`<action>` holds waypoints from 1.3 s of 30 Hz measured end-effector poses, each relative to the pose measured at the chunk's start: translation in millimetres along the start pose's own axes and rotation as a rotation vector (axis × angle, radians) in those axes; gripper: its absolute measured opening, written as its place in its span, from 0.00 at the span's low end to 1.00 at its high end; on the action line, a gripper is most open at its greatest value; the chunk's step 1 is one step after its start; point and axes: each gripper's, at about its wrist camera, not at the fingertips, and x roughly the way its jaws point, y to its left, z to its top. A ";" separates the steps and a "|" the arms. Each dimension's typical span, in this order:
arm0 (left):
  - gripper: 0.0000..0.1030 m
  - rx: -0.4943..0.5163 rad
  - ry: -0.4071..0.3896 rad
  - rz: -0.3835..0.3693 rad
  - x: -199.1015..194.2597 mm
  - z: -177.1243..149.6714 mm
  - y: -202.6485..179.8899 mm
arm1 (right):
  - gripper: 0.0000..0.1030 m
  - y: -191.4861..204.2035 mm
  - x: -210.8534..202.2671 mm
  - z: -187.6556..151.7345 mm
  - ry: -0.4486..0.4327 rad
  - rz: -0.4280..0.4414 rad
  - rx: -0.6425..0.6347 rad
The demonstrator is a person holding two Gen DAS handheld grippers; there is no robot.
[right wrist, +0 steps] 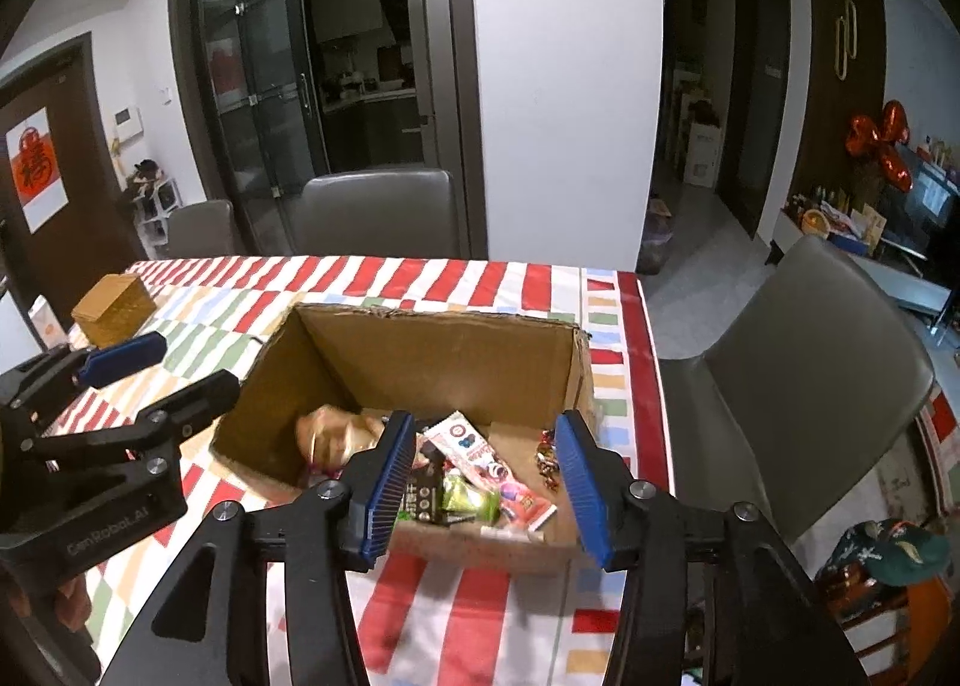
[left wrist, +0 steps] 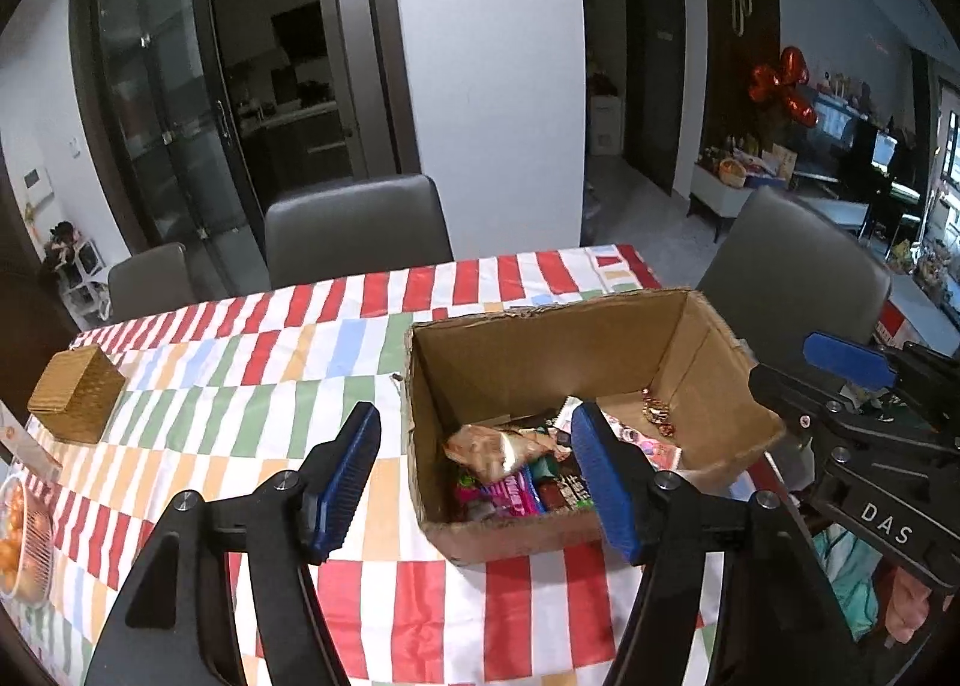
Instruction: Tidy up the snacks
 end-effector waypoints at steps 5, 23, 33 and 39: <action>0.70 -0.013 -0.041 -0.002 -33.4 -13.8 0.7 | 0.54 5.6 -33.0 -12.6 -0.056 -0.004 -0.007; 0.98 -0.029 -0.210 0.034 -137.6 -85.4 -3.1 | 0.80 27.1 -133.2 -82.3 -0.214 -0.031 -0.024; 1.00 -0.072 -0.241 0.024 -162.9 -111.4 -2.7 | 0.84 31.4 -152.6 -107.0 -0.222 -0.034 -0.010; 1.00 -0.068 -0.243 0.015 -167.0 -115.3 -4.0 | 0.85 34.6 -163.1 -118.7 -0.234 -0.060 -0.020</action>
